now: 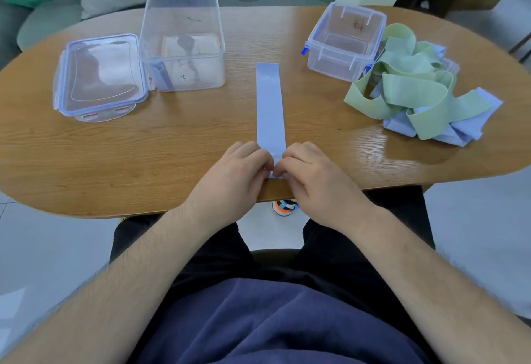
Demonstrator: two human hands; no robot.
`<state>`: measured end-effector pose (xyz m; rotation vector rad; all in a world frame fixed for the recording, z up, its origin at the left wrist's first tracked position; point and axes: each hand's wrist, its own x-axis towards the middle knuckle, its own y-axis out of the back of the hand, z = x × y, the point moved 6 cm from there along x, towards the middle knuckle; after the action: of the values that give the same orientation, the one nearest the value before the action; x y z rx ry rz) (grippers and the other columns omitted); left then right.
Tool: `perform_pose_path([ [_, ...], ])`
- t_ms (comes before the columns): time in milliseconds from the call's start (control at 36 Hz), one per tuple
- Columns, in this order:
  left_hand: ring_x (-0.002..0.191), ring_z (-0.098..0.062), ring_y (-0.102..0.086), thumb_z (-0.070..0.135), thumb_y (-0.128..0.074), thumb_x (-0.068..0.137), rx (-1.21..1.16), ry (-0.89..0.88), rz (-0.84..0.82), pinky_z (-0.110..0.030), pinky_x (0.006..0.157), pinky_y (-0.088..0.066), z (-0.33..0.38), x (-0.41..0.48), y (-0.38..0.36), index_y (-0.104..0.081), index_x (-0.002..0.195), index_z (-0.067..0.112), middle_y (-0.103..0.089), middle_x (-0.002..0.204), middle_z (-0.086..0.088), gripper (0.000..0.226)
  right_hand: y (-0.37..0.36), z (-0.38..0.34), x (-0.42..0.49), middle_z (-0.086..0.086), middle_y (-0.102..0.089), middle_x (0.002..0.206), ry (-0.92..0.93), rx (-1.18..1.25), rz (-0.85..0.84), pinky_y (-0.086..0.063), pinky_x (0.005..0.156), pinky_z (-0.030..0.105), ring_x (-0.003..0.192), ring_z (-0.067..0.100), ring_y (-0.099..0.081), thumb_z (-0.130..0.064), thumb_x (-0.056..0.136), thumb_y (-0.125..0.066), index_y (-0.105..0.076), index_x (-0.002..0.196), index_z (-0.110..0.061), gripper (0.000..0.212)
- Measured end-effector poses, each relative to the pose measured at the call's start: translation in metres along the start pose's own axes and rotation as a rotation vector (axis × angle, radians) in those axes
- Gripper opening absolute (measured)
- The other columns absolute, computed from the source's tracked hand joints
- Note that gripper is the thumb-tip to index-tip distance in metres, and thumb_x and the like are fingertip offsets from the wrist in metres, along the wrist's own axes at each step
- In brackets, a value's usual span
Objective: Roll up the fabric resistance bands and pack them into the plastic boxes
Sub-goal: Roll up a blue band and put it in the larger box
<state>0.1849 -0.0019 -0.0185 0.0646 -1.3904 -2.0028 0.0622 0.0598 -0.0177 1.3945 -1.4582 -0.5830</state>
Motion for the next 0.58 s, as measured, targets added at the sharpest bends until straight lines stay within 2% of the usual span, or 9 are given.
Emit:
perform_pose_path([
  [83,0.085,-0.019,-0.049,0.006,-0.066,0.092,0.005,-0.029,-0.006,-0.029,0.08,-0.04,-0.003,0.0,0.004,-0.065,0.091,0.013,-0.056,0.088,0.007,0.008,0.002,0.0,0.0,-0.003,-0.06,0.098,-0.006,0.025,-0.027,-0.038,0.091,0.016,0.097,0.014,-0.049,0.0,0.091,-0.062,-0.07,0.099,-0.01,0.015],
  [194,0.09,-0.016,-0.048,0.015,-0.072,0.092,-0.047,-0.055,-0.061,-0.027,0.084,-0.041,-0.011,-0.002,0.006,-0.07,0.093,0.016,-0.059,0.093,0.008,0.002,0.004,0.007,0.002,-0.008,-0.061,0.096,-0.039,0.069,-0.062,-0.04,0.089,0.016,0.096,0.009,-0.049,-0.014,0.092,-0.07,-0.073,0.098,-0.015,0.006],
  [333,0.09,-0.019,-0.049,0.014,-0.07,0.092,-0.055,-0.051,-0.025,-0.023,0.087,-0.038,-0.012,-0.001,0.004,-0.075,0.094,0.014,-0.057,0.094,0.002,0.006,0.003,0.007,0.012,-0.006,-0.055,0.09,-0.056,0.06,-0.089,-0.036,0.083,0.014,0.092,0.008,-0.044,-0.012,0.093,-0.068,-0.072,0.094,-0.015,0.005],
  [417,0.086,-0.022,-0.05,0.015,-0.06,0.095,-0.021,-0.086,-0.025,-0.031,0.083,-0.043,-0.008,0.001,0.004,-0.073,0.093,0.01,-0.058,0.09,-0.003,0.014,0.003,0.007,0.019,-0.012,-0.05,0.083,-0.053,0.044,-0.157,-0.035,0.078,0.014,0.086,0.005,-0.042,-0.01,0.094,-0.064,-0.07,0.091,-0.014,0.008],
  [500,0.083,-0.021,-0.048,0.013,-0.056,0.097,0.027,-0.129,-0.012,-0.032,0.079,-0.043,-0.007,0.0,0.004,-0.068,0.093,0.009,-0.057,0.088,-0.003,0.014,0.003,0.009,0.02,-0.019,-0.044,0.079,-0.083,0.042,-0.156,-0.034,0.077,0.009,0.083,0.002,-0.04,-0.012,0.095,-0.062,-0.069,0.091,-0.014,0.008],
  [583,0.082,-0.023,-0.047,0.011,-0.055,0.098,0.077,-0.135,0.016,-0.034,0.077,-0.043,-0.005,0.0,0.005,-0.064,0.093,0.008,-0.054,0.087,-0.003,0.011,-0.001,0.011,0.018,-0.017,-0.044,0.081,-0.089,0.049,-0.142,-0.033,0.076,0.015,0.084,0.006,-0.043,-0.013,0.098,-0.058,-0.067,0.092,-0.015,0.011],
])
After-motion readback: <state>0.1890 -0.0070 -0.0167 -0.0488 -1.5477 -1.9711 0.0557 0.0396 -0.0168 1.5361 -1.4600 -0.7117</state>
